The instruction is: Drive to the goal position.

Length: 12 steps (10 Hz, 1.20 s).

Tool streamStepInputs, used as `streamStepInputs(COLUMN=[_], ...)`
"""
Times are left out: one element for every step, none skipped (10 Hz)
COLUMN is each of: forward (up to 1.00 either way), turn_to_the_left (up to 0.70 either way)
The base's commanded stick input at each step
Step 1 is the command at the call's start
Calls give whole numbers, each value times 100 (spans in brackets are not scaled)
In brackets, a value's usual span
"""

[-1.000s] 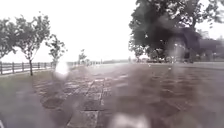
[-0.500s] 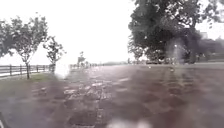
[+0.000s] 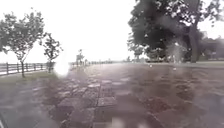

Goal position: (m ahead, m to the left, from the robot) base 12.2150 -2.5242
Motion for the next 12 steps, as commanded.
streamStepInputs(forward=[70, 70, 70, 70, 70, 70, 70, 70, 70, 70, 70, 70], turn_to_the_left=[-14, 0, 0, 0, 0, 0, 0, 0, 0, 0, 0, 0])
